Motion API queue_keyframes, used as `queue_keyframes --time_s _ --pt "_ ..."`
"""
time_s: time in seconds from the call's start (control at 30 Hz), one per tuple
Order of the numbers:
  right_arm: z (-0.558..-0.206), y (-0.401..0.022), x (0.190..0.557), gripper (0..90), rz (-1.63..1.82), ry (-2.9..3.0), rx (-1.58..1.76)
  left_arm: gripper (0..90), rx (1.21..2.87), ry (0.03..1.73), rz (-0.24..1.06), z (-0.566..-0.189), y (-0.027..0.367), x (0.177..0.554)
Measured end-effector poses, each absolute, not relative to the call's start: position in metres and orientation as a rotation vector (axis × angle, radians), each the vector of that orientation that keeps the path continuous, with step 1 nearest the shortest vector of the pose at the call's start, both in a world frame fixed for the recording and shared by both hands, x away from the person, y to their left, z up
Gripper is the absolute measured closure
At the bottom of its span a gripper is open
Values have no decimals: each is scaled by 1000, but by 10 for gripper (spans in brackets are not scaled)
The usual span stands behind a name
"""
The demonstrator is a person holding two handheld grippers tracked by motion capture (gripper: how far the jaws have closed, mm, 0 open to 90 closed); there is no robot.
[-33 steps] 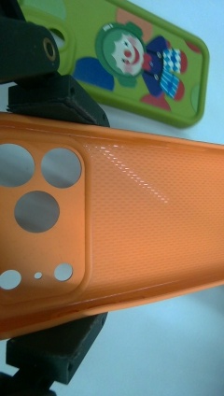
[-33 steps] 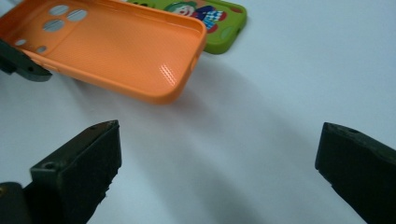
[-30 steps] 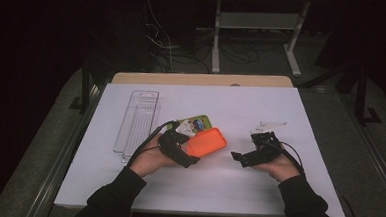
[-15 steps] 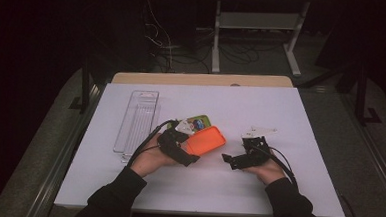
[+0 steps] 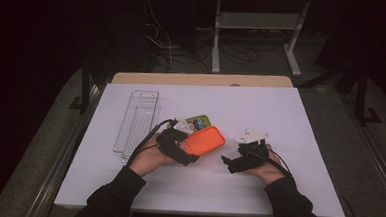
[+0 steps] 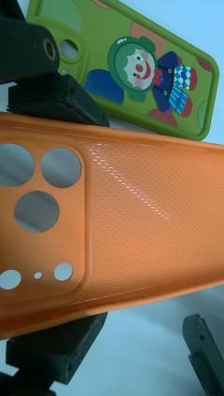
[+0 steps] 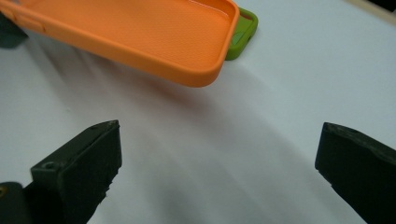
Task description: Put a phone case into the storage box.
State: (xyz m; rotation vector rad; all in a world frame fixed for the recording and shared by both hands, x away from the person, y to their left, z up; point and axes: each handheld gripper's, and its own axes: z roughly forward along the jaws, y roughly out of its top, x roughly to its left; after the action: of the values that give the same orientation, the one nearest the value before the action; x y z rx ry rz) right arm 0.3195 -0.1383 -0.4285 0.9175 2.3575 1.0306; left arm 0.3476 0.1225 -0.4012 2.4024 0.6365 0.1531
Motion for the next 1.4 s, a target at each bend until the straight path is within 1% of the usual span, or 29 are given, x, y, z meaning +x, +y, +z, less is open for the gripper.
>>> queue_keyframes --time_s 0.23,0.4,0.47,0.57,1.13,1.17,1.4 --pt "-427 -132 316 0 976 2342 815 165 2418 619 145 -401 124 348" --pt "-427 -129 314 0 919 2329 742 164 2392 640 139 -402 122 347" --pt "-427 -129 313 0 889 2323 700 164 2424 611 141 -401 123 348" --pt "-426 -127 311 0 853 2308 655 164 2421 616 137 -401 123 348" --pt "-427 -117 303 0 651 2207 366 164 2433 587 156 -401 123 348" --pt "-428 -116 302 0 643 2202 353 164 2403 612 155 -402 121 347" --pt "-430 -109 296 0 536 2152 166 165 2387 630 146 -403 120 346"
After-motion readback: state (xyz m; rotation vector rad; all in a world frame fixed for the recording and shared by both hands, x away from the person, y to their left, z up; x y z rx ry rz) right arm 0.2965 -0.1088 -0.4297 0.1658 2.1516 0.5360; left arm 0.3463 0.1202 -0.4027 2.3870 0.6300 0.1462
